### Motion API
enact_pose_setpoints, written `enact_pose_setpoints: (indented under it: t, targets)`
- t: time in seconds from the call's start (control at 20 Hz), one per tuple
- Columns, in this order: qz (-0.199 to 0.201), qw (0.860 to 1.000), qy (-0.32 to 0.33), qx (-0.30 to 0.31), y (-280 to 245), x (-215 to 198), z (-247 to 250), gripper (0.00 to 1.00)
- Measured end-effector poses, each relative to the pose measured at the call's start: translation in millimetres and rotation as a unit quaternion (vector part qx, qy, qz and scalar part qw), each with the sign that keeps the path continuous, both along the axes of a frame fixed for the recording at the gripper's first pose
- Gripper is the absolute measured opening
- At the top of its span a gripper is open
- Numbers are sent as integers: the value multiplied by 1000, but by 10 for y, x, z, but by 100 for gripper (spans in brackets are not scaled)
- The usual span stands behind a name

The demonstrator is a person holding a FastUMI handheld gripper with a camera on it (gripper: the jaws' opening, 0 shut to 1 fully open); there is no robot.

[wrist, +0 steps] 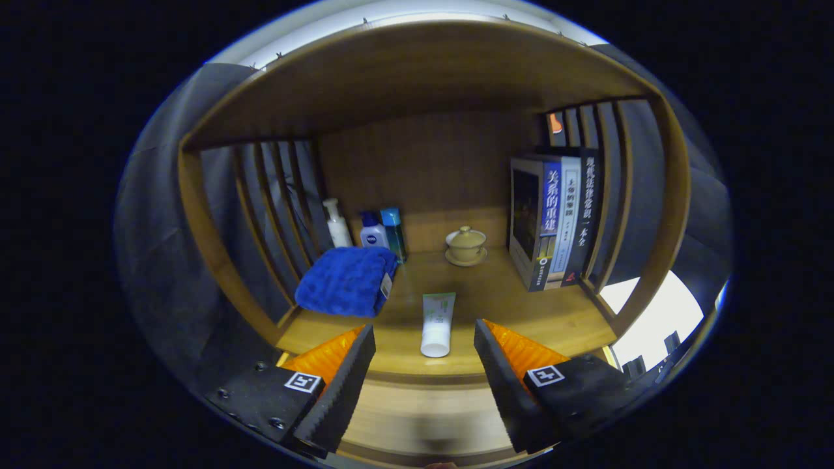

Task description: Pull open the drawer, take out the items inside it, and place them on the countertop above the cabinet.

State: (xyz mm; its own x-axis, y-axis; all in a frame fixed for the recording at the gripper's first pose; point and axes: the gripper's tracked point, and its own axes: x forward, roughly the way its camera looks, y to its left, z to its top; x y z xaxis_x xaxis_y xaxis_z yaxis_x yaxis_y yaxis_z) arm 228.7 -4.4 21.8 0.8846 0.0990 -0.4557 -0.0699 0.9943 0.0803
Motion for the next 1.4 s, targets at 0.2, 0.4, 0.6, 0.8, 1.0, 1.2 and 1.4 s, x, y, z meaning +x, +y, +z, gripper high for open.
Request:
enact_pose_setpoints:
  t: [0.2,0.4,0.6,0.8,1.0,1.2,1.4]
  targets:
    - [14,998,-67,11,93,-606,307,99]
    - [22,993,-116,-7,158,-1197,270,99]
    - [25,993,-115,-17,246,-1647,-205,99]
    - [13,995,-92,-37,230,-1894,-797,99]
    - [14,995,-84,-51,236,-1971,-1111,99]
    - [24,997,-54,-40,368,-2102,-1478,99]
    - [27,998,-22,-53,335,-2115,-1754,99]
